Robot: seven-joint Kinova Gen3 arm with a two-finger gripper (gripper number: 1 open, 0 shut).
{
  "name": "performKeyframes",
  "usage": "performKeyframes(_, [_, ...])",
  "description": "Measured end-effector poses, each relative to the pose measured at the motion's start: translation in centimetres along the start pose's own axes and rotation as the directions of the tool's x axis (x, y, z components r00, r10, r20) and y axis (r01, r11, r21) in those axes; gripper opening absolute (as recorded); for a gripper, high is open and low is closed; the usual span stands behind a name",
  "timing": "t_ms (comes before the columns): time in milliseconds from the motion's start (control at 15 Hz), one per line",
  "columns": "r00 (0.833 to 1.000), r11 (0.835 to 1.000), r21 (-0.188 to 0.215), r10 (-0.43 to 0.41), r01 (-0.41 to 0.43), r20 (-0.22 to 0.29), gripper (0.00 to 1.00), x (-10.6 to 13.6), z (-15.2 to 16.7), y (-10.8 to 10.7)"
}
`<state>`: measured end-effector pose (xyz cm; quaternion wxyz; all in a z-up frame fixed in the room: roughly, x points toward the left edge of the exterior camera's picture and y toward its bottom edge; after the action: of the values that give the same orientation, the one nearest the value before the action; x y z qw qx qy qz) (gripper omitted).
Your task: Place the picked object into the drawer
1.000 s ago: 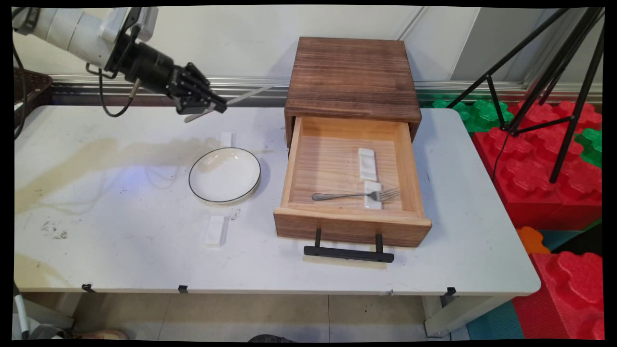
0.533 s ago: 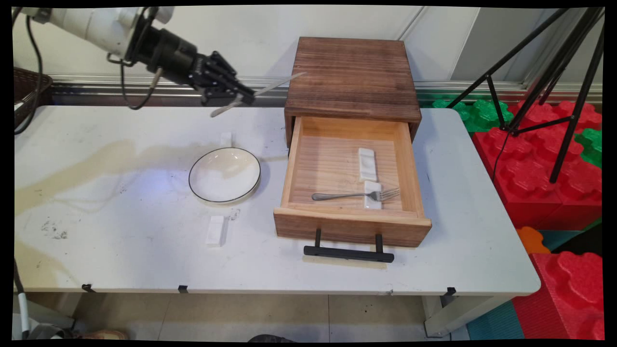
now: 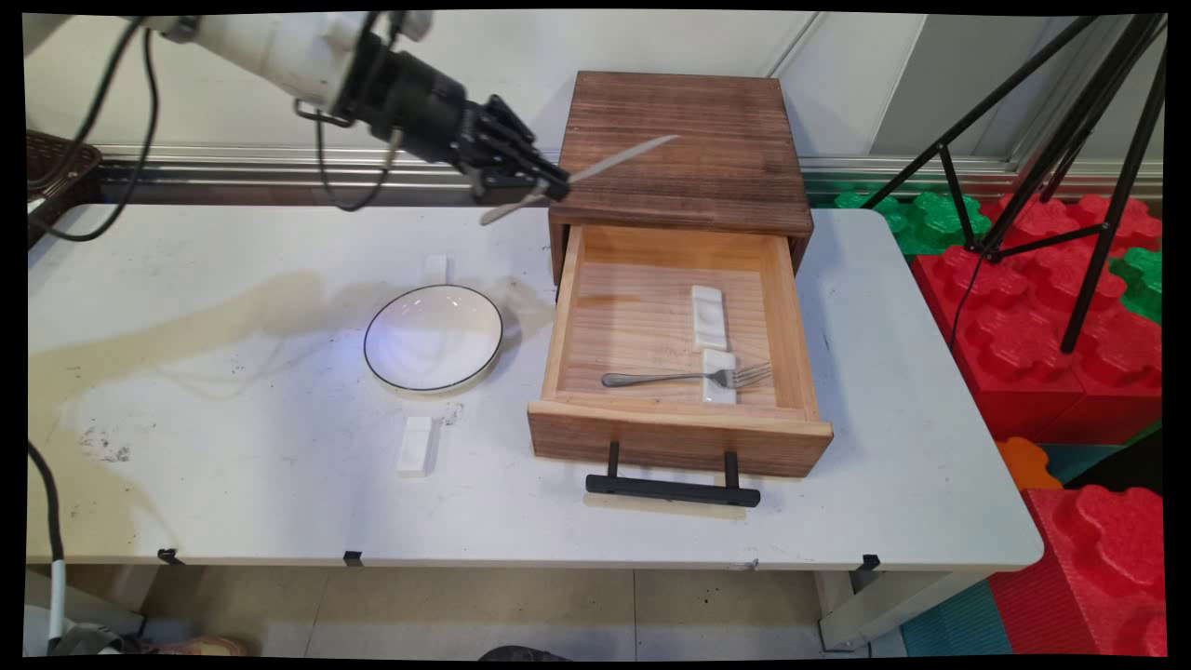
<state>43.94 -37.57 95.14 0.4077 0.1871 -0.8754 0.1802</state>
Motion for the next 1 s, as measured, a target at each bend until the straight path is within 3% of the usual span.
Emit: performKeyframes(1000, [0.997, 1.0, -0.029, 0.009, -0.006, 0.083, 0.0, 3.1, 13.0, 1.1])
